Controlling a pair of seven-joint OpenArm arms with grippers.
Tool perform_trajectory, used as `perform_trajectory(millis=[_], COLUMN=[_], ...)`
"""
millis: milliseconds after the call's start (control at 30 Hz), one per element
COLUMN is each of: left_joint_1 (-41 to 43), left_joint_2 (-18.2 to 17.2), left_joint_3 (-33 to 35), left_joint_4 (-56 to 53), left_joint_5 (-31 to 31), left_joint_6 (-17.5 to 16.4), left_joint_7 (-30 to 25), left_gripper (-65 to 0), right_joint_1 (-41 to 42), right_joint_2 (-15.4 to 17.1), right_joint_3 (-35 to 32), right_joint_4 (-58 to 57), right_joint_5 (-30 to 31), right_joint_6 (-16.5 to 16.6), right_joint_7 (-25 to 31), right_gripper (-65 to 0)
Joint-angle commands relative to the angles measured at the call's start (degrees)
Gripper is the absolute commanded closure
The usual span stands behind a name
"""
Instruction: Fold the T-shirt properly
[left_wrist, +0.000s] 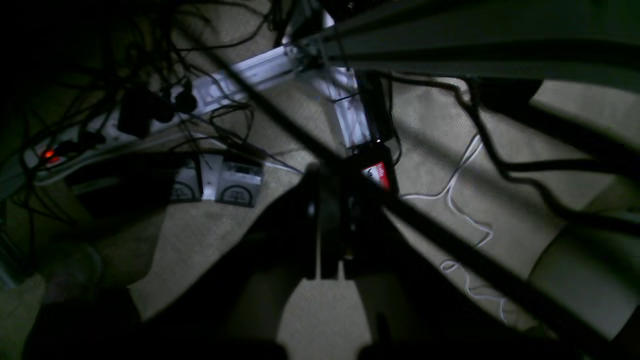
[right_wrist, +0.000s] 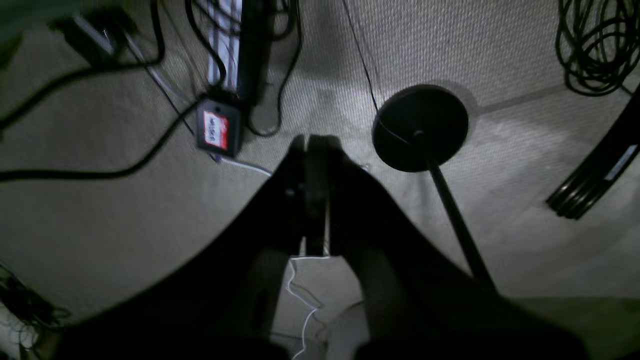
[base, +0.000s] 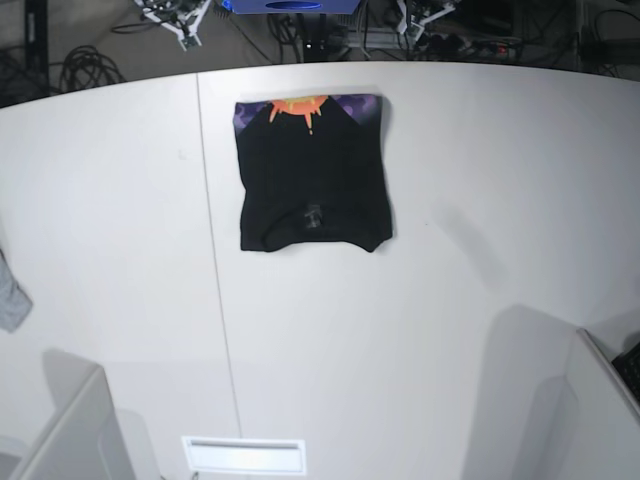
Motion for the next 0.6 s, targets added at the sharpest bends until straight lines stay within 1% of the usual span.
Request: perform_trajectory(millis=[0,200,267,567], left_joint_1=[0.3,0.5,0.5,2.1], left_joint_2=[-0.3,-0.4,-0.4,-0.4], left_joint_3=[-0.1,-0.1,0.3,0.1], left_joint_4=[0.1,1.3,1.3,1.2], left_joint_5=[0.0,0.0,0.4,0.5], left_joint_6=[-0.1,3.9,5.1,5.6], left_joint_7=[-1.0,-0.7,-0.6,-0.9], left_gripper=[0.0,0.0,0.0,0.0], right_joint_1=[-0.3,-0.2,-0.3,-1.7], right_joint_2=[0.5,0.0,-0.9,-1.5], right_joint_3=[-0.1,0.1,0.1,0.1], right_joint_4=[0.1,0.1,0.1,0.0], right_joint_5=[0.6,0.6,0.6,0.6], right_joint_6=[-0.1,-0.1,-0.4,-0.4], right_joint_7=[0.1,0.1,0.1,0.1], right_gripper=[0.0,0.0,0.0,0.0])
